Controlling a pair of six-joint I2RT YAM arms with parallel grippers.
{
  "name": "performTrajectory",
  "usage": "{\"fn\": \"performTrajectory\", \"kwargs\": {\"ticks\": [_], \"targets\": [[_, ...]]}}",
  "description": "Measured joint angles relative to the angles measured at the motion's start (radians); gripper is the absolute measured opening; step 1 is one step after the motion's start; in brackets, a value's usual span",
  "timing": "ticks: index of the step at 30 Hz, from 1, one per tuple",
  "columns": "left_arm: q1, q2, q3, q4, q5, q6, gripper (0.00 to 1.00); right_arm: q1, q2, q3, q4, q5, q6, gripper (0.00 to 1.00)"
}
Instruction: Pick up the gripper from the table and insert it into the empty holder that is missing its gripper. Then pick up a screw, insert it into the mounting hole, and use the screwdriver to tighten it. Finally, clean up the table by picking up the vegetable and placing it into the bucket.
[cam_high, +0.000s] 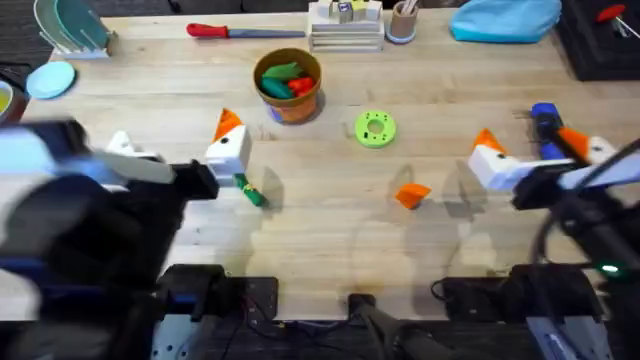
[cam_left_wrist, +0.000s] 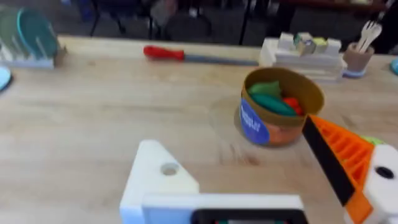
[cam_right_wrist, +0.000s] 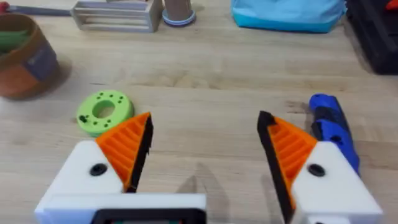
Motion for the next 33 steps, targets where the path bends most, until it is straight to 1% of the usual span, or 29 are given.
{"fn": "performTrajectory", "kwargs": {"ticks": [3, 6, 7, 8, 11, 14, 16, 18, 19, 24, 25, 26, 28, 29, 30, 31, 32, 33], "targets": [[0.000, 0.151, 0.198, -0.249, -0.017, -0.073, 0.993, 0.000, 0.092, 0.151, -0.081, 0.000, 0.000, 0.992], [0.000, 0.319, 0.342, -0.441, -0.026, -0.154, 0.993, 0.000, 0.188, 0.269, -0.119, -0.001, 0.000, 0.994], [0.000, 0.378, 0.377, -0.484, -0.026, -0.183, 0.993, 0.000, 0.219, 0.302, -0.126, -0.002, 0.000, 0.993], [0.000, 0.429, 0.399, -0.502, -0.026, -0.210, 0.993, 0.000, 0.248, 0.330, -0.128, -0.003, 0.000, 0.992], [0.000, 0.592, 0.423, -0.498, -0.011, -0.313, 0.993, 0.000, 0.312, 0.387, -0.122, -0.004, 0.000, 0.991], [0.000, 0.735, 0.424, -0.507, 0.029, -0.413, 0.993, 0.000, 0.339, 0.400, -0.112, -0.004, 0.000, 0.991], [0.000, 0.814, 0.424, -0.520, 0.054, -0.461, 0.993, 0.000, 0.340, 0.400, -0.117, -0.004, 0.000, 0.991], [0.000, 0.887, 0.424, -0.529, 0.086, -0.493, 0.990, 0.000, 0.340, 0.400, -0.115, -0.004, -0.003, 0.991], [0.000, 0.916, 0.424, -0.530, 0.100, -0.507, 0.909, 0.000, 0.340, 0.400, -0.116, -0.004, -0.003, 0.991], [0.000, 1.019, 0.424, -0.523, 0.137, -0.531, 0.134, 0.000, 0.340, 0.400, -0.116, -0.004, -0.004, 0.990], [-0.001, 1.026, 0.424, -0.521, 0.140, -0.530, 0.039, 0.000, 0.340, 0.400, -0.116, -0.004, -0.004, 0.990], [-0.005, 1.029, 0.424, -0.515, 0.141, -0.530, 0.015, 0.000, 0.340, 0.400, -0.116, -0.004, -0.004, 0.990], [-0.020, 1.025, 0.424, -0.508, 0.142, -0.516, 0.014, 0.000, 0.340, 0.400, -0.116, -0.004, -0.004, 0.990], [-0.036, 1.019, 0.424, -0.508, 0.142, -0.499, 0.026, 0.000, 0.340, 0.400, -0.116, -0.004, -0.004, 0.991], [-0.057, 1.010, 0.426, -0.506, 0.146, -0.477, 0.059, 0.000, 0.340, 0.400, -0.116, -0.004, -0.004, 0.991], [-0.082, 1.000, 0.429, -0.500, 0.151, -0.450, 0.163, 0.000, 0.340, 0.400, -0.116, -0.004, -0.004, 0.991], [-0.109, 0.989, 0.436, -0.494, 0.160, -0.424, 0.289, 0.000, 0.340, 0.400, -0.116, -0.004, -0.004, 0.991], [-0.145, 0.974, 0.448, -0.479, 0.170, -0.392, 0.457, 0.000, 0.340, 0.400, -0.116, -0.004, -0.004, 0.991]]}}
